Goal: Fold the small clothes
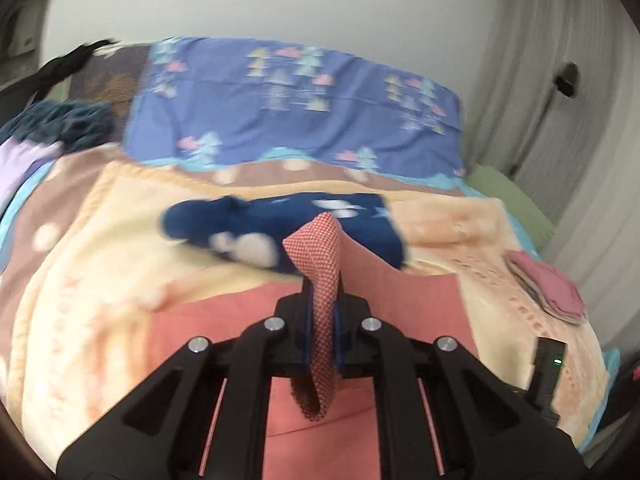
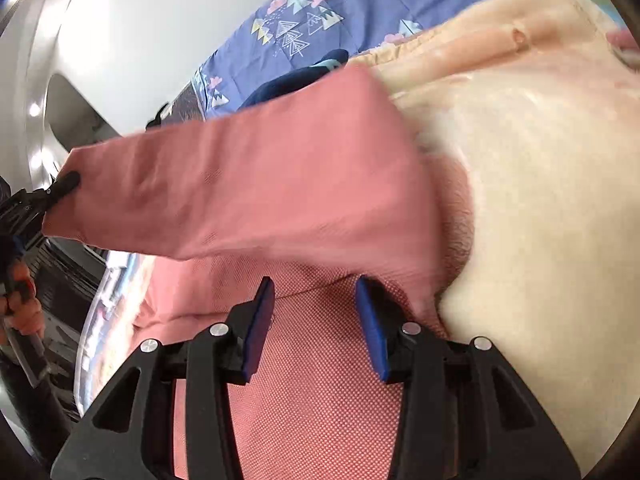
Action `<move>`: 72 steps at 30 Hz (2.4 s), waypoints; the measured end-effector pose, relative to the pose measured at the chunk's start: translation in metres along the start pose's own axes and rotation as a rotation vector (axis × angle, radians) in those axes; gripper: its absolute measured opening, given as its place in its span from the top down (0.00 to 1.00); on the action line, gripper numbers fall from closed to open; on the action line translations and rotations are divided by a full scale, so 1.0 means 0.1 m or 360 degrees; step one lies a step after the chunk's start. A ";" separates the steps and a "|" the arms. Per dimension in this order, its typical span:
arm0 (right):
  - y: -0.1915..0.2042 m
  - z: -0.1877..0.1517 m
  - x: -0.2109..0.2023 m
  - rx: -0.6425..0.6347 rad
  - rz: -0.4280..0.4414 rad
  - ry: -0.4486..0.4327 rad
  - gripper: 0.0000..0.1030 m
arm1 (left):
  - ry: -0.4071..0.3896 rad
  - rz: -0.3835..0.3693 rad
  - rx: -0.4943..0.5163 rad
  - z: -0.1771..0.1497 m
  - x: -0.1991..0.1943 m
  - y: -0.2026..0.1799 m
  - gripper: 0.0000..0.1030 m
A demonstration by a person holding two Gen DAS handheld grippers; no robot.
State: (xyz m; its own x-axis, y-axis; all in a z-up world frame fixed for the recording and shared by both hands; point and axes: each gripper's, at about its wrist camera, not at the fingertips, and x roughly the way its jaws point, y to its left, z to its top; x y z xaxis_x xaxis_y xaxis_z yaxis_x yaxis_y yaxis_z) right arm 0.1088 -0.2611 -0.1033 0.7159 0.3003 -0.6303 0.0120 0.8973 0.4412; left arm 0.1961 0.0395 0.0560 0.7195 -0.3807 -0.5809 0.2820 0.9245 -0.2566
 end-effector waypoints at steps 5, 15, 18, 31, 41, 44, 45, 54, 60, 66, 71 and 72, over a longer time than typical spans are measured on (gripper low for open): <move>0.14 -0.03 0.05 -0.0094 -0.0047 0.0008 0.47 | 0.0162 0.0132 -0.0185 -0.26 0.19 0.61 0.89; 0.21 -0.15 -0.07 -0.0187 -0.0133 0.0067 0.46 | 0.0288 0.0409 -0.0222 -0.84 0.48 1.01 0.37; 0.38 -0.24 -0.21 -0.0299 -0.0105 0.0099 0.46 | 0.0371 0.0545 -0.0029 -1.01 0.63 0.91 0.32; 0.24 0.10 0.26 -0.0465 -0.0598 0.0088 0.71 | 0.0289 0.0637 0.0370 -1.17 0.67 0.22 0.25; -0.18 0.95 0.30 -0.0096 -0.0230 0.0114 0.51 | 0.0305 0.0598 0.0282 -1.31 0.75 0.38 0.17; -0.14 0.95 0.60 -0.0088 -0.0225 0.0225 0.51 | 0.0307 0.0599 0.0271 -1.30 0.76 0.40 0.16; 0.00 0.90 0.66 -0.0299 -0.0393 0.0212 0.62 | 0.0307 0.0589 0.0258 -1.29 0.76 0.42 0.15; 0.13 0.78 0.12 -0.0393 -0.0722 -0.0186 0.66 | 0.0308 0.0563 0.0222 -1.29 0.75 0.45 0.14; 0.62 0.14 -0.02 -0.0635 -0.0015 0.0180 0.67 | 0.0309 0.0555 0.0212 -1.29 0.76 0.47 0.14; 0.47 0.12 0.32 -0.0529 -0.0273 0.0220 0.95 | 0.0303 0.0545 0.0199 -1.29 0.75 0.48 0.14; 0.38 0.33 0.04 -0.0329 -0.0232 0.0151 0.92 | 0.0312 0.0535 0.0182 -1.28 0.77 0.49 0.13; 0.44 0.37 0.01 -0.0347 -0.0190 0.0109 0.92 | 0.0314 0.0534 0.0178 -1.28 0.77 0.49 0.13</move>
State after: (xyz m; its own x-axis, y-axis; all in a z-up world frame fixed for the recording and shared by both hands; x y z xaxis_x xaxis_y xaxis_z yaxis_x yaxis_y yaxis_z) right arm 0.1358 -0.2328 -0.0611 0.6694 0.2028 -0.7147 -0.0628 0.9740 0.2175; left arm 0.1843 0.0525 -0.1002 0.6505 -0.0441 -0.7582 0.1273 0.9905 0.0516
